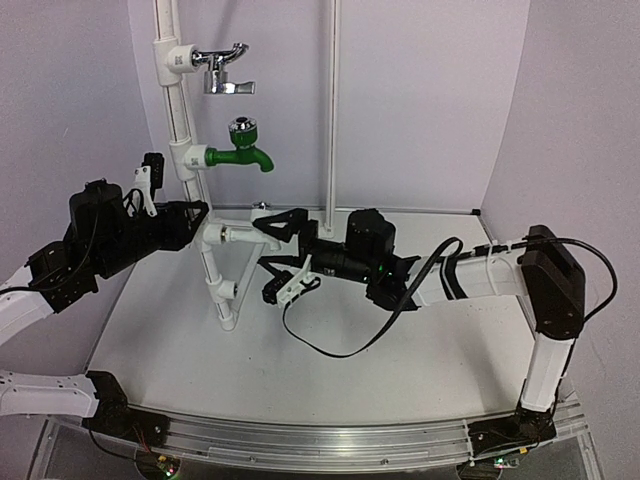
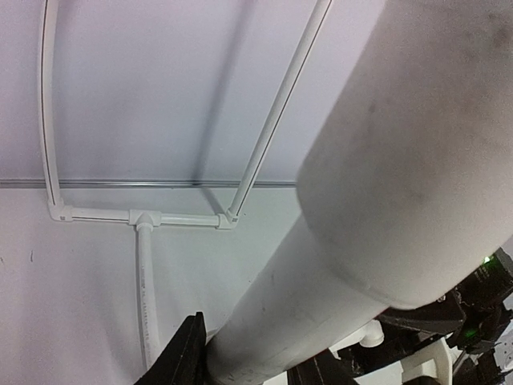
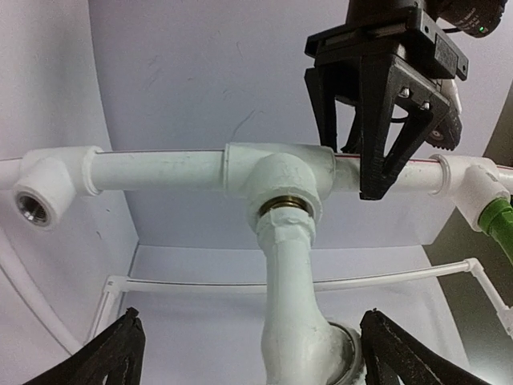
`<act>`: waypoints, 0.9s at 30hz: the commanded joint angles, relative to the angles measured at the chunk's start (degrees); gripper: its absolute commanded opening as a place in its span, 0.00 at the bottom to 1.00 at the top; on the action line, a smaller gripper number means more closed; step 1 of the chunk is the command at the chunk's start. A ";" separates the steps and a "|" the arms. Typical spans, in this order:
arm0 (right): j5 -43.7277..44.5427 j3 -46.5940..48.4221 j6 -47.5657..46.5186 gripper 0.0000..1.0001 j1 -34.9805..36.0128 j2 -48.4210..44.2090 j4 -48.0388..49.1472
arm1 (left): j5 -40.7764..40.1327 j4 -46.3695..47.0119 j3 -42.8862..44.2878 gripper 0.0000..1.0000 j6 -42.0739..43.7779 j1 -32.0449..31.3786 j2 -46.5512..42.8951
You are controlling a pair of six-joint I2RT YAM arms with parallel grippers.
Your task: Install the water faucets
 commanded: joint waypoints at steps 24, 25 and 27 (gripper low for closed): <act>-11.00 13.50 80.41 0.12 -0.38 -3.53 -26.44 | 9.53 -4.34 -0.22 0.00 -8.17 -1.00 1.56; -12.38 13.44 88.75 0.10 -0.37 -3.01 -24.76 | 9.29 -4.35 -0.30 0.00 -8.29 -1.00 1.56; -14.57 13.38 106.93 0.05 -0.37 -1.60 -20.26 | 8.95 -4.33 -0.46 0.00 -8.38 -1.02 1.55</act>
